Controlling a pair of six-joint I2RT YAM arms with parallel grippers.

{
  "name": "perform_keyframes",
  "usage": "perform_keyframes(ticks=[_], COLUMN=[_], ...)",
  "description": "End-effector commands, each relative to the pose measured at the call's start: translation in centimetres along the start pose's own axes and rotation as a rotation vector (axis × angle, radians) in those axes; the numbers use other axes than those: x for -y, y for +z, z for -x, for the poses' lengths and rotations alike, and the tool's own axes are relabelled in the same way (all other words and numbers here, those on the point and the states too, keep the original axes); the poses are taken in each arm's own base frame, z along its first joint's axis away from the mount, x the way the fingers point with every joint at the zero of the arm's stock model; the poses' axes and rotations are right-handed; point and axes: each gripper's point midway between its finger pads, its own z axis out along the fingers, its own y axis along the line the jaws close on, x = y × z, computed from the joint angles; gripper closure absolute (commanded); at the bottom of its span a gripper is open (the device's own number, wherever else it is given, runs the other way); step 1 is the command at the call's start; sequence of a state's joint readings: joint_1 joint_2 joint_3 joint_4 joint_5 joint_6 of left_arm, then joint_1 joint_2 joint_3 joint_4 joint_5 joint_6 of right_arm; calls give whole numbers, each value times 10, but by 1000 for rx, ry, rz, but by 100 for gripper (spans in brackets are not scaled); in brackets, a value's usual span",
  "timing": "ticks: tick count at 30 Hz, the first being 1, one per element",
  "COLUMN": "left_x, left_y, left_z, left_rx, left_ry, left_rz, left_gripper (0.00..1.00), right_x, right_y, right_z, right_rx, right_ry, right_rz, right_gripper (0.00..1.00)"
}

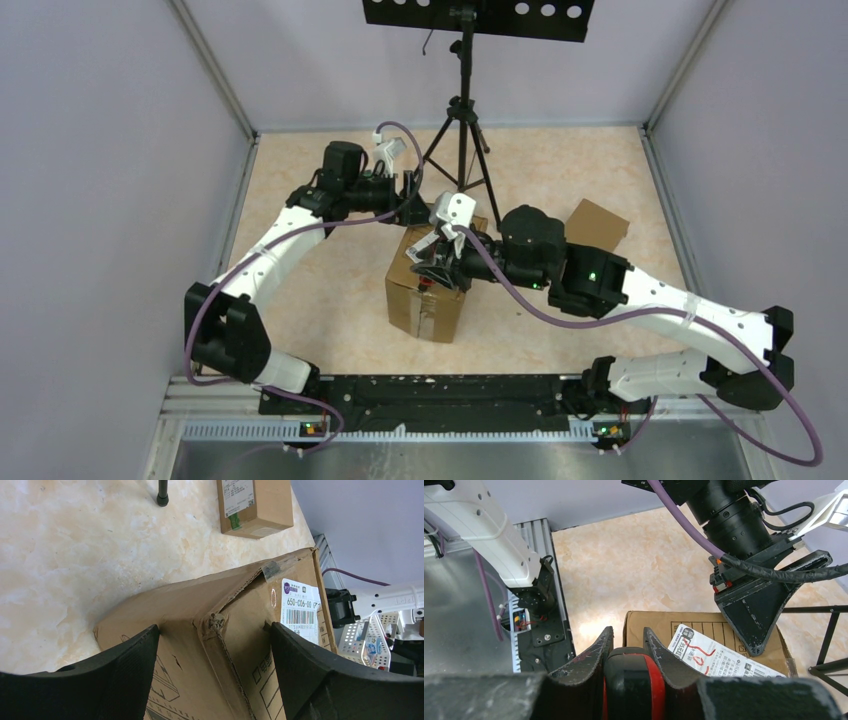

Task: Unpack the express box
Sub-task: Cut the express box at the center of the board.

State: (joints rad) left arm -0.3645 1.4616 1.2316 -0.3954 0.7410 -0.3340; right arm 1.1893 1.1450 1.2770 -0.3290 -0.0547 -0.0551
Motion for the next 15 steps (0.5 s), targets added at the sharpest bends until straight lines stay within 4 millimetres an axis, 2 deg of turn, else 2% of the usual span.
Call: perform_keyframes(ticks=[1,6,10,12,15], left_x=[-13,-13,-13,-13,-15], left_y=[2,3,3,3,4], left_z=[-13,-13,-12,-13,-13], left_rx=[-43,-43,-43,-44,-46], left_ry=[-1,-2,-1,-2,-2], left_rz=[28,26,25,26,27], left_gripper=[17,17,17,17,17], right_x=[3,1,0,-1,1], right_y=[-9,-3,1,0,-3], right_z=[-3,-32,-46,-46,-35], right_rx=[-11,-77,-99,-93,-71], right_ry=[3,30,50,64,75], right_rz=[-28,-28,-28,-28,-38], right_gripper=[100,100,100,100,100])
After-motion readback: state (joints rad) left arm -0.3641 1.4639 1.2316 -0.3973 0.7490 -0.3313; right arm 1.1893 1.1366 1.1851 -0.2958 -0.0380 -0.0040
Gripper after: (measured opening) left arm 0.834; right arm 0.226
